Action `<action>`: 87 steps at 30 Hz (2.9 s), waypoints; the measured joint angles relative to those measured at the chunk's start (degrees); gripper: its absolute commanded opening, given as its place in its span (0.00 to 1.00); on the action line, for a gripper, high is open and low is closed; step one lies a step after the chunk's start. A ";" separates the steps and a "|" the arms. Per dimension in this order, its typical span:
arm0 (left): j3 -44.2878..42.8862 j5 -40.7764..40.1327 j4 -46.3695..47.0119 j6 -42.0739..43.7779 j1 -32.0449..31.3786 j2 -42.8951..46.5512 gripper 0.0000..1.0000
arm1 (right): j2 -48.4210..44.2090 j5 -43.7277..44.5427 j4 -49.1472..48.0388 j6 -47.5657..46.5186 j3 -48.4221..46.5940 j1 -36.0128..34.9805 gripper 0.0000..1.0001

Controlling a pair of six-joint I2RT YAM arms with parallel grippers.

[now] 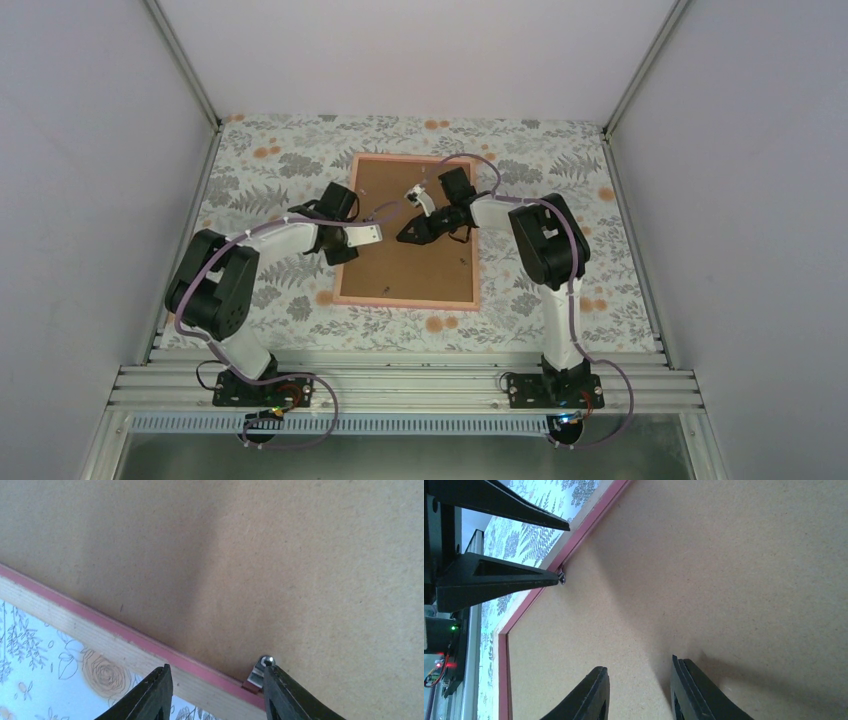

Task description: Put the photo into the frame

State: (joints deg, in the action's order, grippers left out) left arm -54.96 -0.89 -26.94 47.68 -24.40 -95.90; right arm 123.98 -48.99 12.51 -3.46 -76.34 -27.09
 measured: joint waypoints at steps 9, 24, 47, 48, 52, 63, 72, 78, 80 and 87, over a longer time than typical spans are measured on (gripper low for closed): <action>0.52 -1.60 -1.66 0.94 -0.79 3.13 0.48 | -0.26 -0.04 0.17 -0.24 0.35 0.17 0.34; -22.75 12.07 1.95 -20.41 11.08 -6.47 0.66 | -1.62 1.38 6.29 -1.01 -2.12 0.15 0.39; -40.54 11.78 3.89 -30.34 10.58 -29.64 0.69 | 12.96 9.05 2.40 8.28 -25.40 0.28 0.39; -40.81 11.54 3.69 -30.29 10.36 -30.12 0.69 | 12.96 9.07 1.92 8.37 -25.05 0.31 0.39; -41.16 9.97 2.14 -29.68 9.53 -31.45 0.69 | 12.37 8.85 -2.23 8.44 -21.92 0.57 0.39; -39.71 6.27 1.51 -24.87 9.77 -31.08 0.63 | 10.19 8.76 -7.13 7.61 -16.39 0.63 0.37; -39.63 5.92 -0.09 -21.11 10.16 -30.62 0.60 | 9.77 8.70 -7.78 6.54 -15.34 0.76 0.36; -39.63 3.34 -1.05 -18.78 10.21 -30.18 0.58 | 9.53 8.39 -7.85 6.45 -14.84 0.94 0.36; -39.63 2.54 -1.05 -18.01 10.27 -30.12 0.58 | 9.46 8.41 -7.87 6.38 -14.73 0.94 0.36; -39.56 2.16 -1.16 -16.55 10.19 -29.73 0.60 | 9.46 8.35 -7.87 6.29 -14.67 0.96 0.37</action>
State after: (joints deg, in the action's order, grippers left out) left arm -94.52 1.28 -28.10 31.14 -14.22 -125.62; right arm 133.45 -40.64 4.64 2.83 -91.00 -26.13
